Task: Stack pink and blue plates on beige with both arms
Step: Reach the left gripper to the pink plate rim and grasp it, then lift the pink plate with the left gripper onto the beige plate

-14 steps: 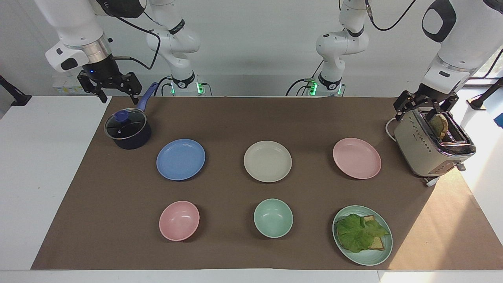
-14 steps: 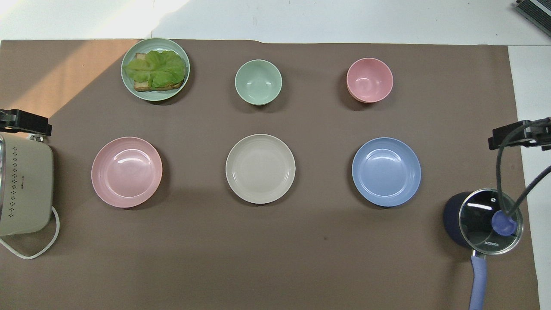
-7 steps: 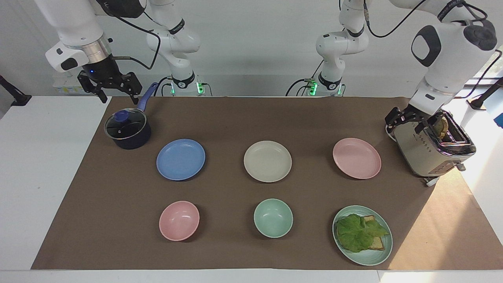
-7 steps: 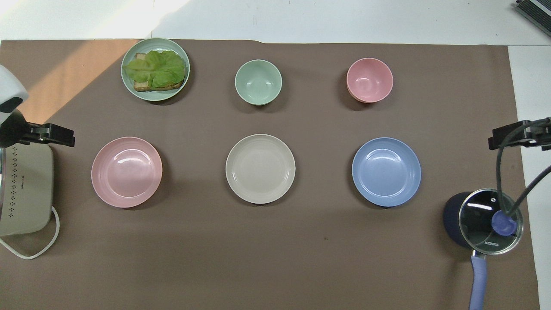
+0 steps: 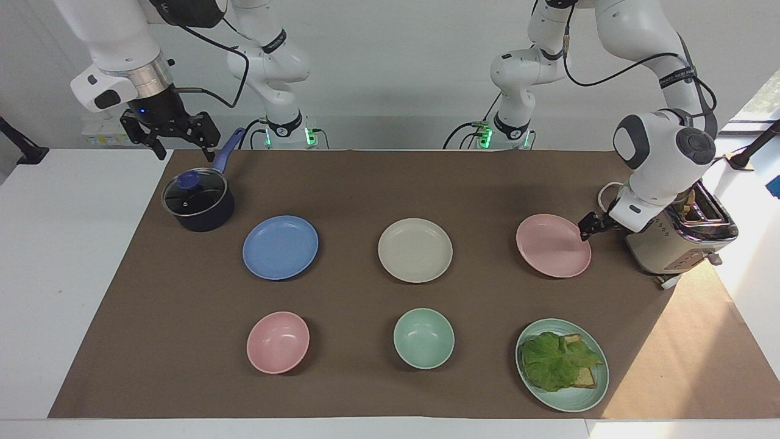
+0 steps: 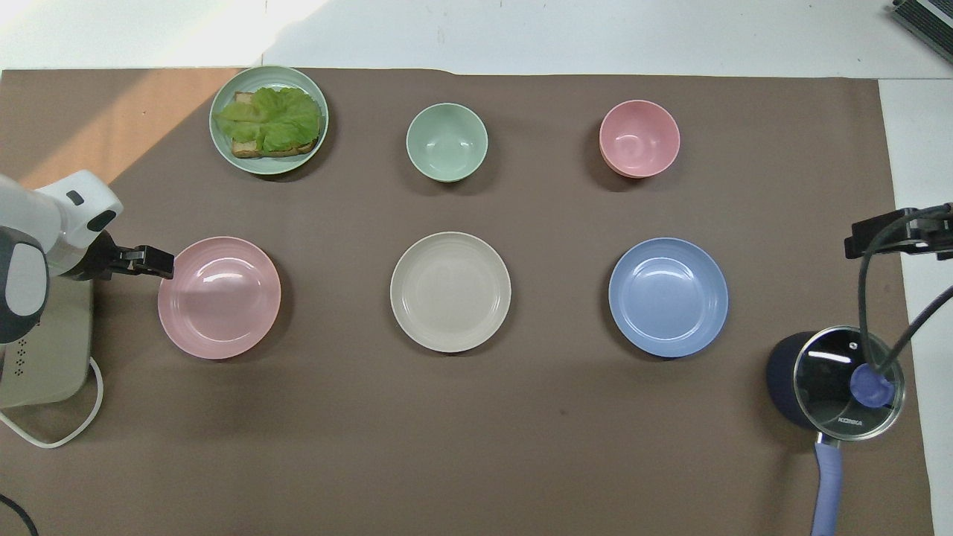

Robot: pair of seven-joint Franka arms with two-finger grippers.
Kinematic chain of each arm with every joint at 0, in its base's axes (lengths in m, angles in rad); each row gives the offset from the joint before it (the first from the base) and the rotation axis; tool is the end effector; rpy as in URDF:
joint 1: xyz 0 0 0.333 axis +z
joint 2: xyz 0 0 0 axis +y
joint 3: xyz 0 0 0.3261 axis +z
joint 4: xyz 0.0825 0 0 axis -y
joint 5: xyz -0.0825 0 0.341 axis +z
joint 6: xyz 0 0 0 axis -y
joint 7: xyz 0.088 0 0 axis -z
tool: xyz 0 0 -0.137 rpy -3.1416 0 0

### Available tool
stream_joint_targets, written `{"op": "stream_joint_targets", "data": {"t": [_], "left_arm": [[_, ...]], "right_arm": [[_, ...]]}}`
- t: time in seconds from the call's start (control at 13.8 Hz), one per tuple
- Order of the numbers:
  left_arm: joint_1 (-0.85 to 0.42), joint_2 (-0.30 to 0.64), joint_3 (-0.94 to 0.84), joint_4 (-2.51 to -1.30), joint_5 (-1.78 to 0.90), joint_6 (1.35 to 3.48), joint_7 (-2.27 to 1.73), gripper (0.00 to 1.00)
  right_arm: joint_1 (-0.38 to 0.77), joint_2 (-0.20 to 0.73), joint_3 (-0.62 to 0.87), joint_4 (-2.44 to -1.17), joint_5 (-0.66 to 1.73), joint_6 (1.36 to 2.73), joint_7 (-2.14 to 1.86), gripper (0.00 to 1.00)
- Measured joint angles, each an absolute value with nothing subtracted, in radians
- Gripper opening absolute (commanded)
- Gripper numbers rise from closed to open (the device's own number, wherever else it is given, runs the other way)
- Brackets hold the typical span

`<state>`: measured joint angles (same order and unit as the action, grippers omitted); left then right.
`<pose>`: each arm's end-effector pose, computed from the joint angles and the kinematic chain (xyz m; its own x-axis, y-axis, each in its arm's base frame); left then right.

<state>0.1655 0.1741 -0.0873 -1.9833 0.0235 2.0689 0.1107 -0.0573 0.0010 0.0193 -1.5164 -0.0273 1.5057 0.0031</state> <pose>0.5410 0.0456 0.3759 0.9952 -0.0440 -0.0876 -0.0437 -0.9990 0.0052 0.5048 -0.0231 0.6216 0.9990 -0.0429 -0.0116 -0.0425 -0.9987 0.0273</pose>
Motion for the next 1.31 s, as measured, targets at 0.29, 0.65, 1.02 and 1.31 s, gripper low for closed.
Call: {"op": "stream_joint_targets", "data": {"t": [0.29,0.65,1.02,1.31], "left_arm": [[0.17,0.201,-0.089,-2.029,-0.001,2.07,0.108,1.0],[0.17,0.197,-0.092,-2.089,-0.005,2.078,0.08,0.35],[0.17,0.192,-0.091,-2.092,-0.006,2.076,0.055,0.0],[0.175,0.187,-0.09,-2.062,-0.036,2.01,0.053,0.0]], "right_arm": [[-0.057,0.001,0.019,-1.516,-0.027,1.506,0.003,1.0],[-0.057,0.001,0.019,-1.516,-0.027,1.506,0.003,1.0],[-0.057,0.001,0.019,-1.516,-0.027,1.506,0.003,1.0],[-0.057,0.001,0.019,-1.519,-0.027,1.518,0.003,1.0]]}}
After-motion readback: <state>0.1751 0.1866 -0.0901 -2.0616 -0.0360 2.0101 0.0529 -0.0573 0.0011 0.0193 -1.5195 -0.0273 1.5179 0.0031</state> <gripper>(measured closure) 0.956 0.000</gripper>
